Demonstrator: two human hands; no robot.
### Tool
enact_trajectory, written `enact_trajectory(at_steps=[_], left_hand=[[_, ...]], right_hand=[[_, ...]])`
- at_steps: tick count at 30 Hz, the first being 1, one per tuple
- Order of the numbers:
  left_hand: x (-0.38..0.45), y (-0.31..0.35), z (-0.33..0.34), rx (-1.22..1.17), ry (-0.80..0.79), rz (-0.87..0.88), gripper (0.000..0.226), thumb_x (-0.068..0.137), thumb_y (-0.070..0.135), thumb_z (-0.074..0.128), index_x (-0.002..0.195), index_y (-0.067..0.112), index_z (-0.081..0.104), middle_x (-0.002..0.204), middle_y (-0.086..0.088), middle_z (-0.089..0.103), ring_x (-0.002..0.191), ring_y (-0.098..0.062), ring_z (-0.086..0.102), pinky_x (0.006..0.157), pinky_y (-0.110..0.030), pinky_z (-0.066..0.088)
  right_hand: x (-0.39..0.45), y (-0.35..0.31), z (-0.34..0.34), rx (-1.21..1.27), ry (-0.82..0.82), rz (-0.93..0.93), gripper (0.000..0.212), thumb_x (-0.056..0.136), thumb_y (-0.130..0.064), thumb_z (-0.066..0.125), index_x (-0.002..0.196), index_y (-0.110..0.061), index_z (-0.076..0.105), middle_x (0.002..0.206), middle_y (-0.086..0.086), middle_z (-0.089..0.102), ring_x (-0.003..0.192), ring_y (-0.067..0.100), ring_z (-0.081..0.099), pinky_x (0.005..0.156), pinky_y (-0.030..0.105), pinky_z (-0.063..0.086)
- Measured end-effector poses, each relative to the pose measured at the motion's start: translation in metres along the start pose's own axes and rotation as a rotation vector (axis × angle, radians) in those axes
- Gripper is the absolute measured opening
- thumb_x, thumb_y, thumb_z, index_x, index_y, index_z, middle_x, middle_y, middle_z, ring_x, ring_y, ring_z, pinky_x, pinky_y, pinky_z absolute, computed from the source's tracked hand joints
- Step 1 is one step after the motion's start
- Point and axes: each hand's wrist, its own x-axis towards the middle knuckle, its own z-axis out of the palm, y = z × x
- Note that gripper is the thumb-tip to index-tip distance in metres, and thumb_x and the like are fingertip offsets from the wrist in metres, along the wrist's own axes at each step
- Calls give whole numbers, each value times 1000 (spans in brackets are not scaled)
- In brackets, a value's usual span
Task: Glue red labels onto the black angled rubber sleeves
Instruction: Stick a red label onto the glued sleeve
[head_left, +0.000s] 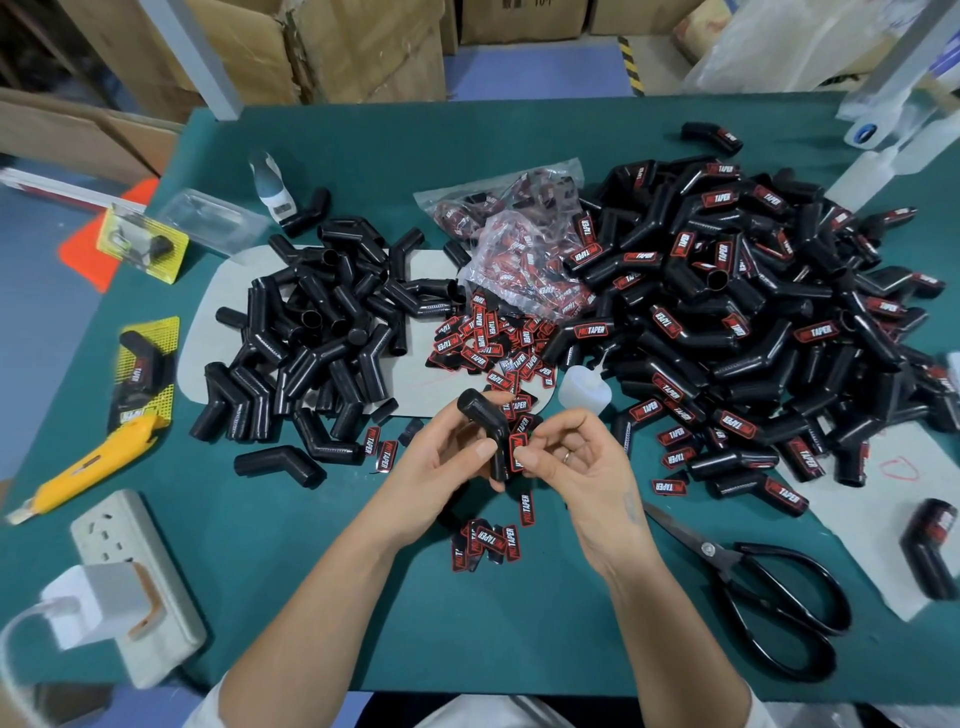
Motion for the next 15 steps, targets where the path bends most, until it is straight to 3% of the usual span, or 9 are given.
enact_trajectory(at_steps=[15], left_hand=[[-2,3,1,49,-13,1,46,102,38,69,145,26,58,112,-2,67,96,-22,65,78,-36,57]], right_hand=[[0,-1,2,-41,2,2,28,74,-13,86,83,-36,73,83,-5,72,80,7,67,77,19,54]])
